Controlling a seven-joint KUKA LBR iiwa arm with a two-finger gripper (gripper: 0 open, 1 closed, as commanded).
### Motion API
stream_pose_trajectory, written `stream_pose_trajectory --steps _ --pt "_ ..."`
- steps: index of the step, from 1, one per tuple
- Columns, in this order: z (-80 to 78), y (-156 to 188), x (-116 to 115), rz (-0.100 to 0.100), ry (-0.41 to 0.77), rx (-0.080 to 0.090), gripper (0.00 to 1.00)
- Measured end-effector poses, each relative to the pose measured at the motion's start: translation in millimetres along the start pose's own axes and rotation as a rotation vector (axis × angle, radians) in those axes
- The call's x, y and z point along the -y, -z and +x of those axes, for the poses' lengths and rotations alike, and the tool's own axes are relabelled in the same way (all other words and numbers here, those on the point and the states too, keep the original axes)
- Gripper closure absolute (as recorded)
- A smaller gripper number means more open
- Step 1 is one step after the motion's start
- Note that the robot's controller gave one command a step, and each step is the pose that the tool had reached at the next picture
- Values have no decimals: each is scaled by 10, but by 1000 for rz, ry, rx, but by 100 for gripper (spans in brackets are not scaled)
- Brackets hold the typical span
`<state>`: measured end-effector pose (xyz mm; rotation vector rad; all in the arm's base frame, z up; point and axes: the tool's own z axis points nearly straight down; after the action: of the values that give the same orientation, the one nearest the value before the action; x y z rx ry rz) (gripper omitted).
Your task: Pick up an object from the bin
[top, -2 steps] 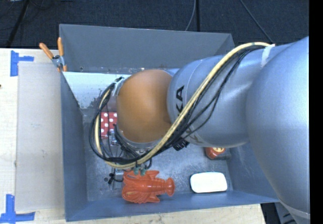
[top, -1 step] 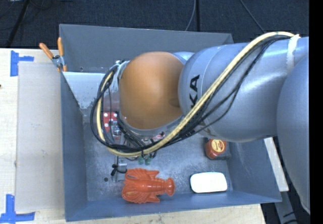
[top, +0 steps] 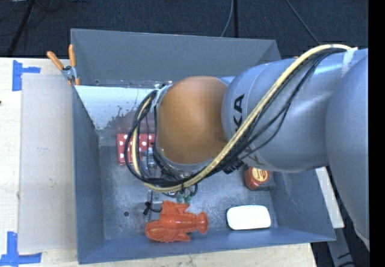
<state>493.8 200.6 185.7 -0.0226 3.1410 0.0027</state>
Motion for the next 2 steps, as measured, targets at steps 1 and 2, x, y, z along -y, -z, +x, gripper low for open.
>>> stream_pose_trajectory --steps 1,2 --pt "119 -616 243 4 71 -8 0" --pt "97 -1030 660 0 187 -4 0"
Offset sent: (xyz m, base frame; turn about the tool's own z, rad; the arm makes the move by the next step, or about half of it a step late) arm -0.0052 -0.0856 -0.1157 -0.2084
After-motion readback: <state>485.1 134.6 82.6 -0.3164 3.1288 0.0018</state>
